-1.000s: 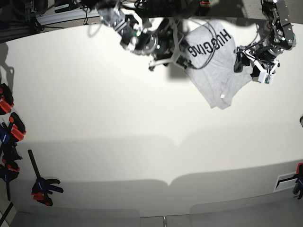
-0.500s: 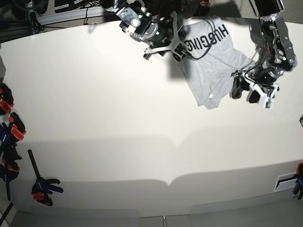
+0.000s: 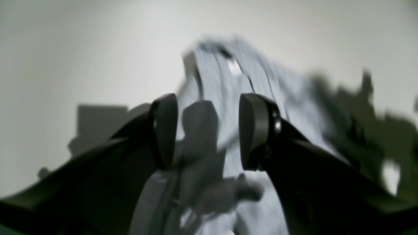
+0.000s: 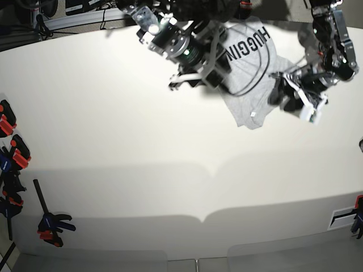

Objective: Fold the T-shirt properly
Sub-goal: 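Lower the folded shirt onto the table and open both grippers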

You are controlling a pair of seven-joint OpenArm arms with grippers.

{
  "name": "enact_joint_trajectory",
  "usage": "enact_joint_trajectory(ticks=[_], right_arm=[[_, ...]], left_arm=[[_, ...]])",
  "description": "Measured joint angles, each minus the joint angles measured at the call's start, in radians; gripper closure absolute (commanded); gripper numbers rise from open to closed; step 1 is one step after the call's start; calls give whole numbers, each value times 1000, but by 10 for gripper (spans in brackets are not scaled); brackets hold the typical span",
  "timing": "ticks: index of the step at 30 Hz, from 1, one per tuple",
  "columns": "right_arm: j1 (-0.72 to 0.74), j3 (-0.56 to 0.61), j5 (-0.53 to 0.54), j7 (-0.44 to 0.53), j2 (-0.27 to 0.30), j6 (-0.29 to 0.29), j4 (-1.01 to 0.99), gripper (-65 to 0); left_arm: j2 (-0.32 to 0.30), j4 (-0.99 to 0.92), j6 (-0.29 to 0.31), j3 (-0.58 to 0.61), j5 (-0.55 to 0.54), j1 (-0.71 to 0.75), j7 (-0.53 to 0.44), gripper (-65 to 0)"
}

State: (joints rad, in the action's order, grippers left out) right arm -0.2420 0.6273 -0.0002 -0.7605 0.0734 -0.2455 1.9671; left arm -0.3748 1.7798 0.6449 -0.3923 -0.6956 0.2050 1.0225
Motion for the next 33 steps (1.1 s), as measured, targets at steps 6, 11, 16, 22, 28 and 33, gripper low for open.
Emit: enact_joint_trajectory(ticks=[6, 11, 16, 22, 28, 33], right_arm=[[-3, -191, -2, 1, -5, 2, 5, -250], [-3, -362, 2, 7, -7, 1, 6, -250], [-2, -474, 1, 6, -7, 1, 34, -250], [-3, -534, 3, -37, -10, 0, 85, -250], [-3, -608, 0, -114, -10, -26, 128, -250], [-26, -718, 145, -211, 21, -127, 135, -250]], left_arm=[[22, -9, -85, 0, 46, 157, -66, -275], [79, -47, -84, 0, 216, 169, -174, -275], [80, -84, -68, 27, 244, 103, -184, -275], [81, -85, -61, 128, 240, 1, -182, -275], [76, -85, -60, 168, 237, -33, -126, -275], [45, -42, -61, 65, -43, -10, -103, -274]])
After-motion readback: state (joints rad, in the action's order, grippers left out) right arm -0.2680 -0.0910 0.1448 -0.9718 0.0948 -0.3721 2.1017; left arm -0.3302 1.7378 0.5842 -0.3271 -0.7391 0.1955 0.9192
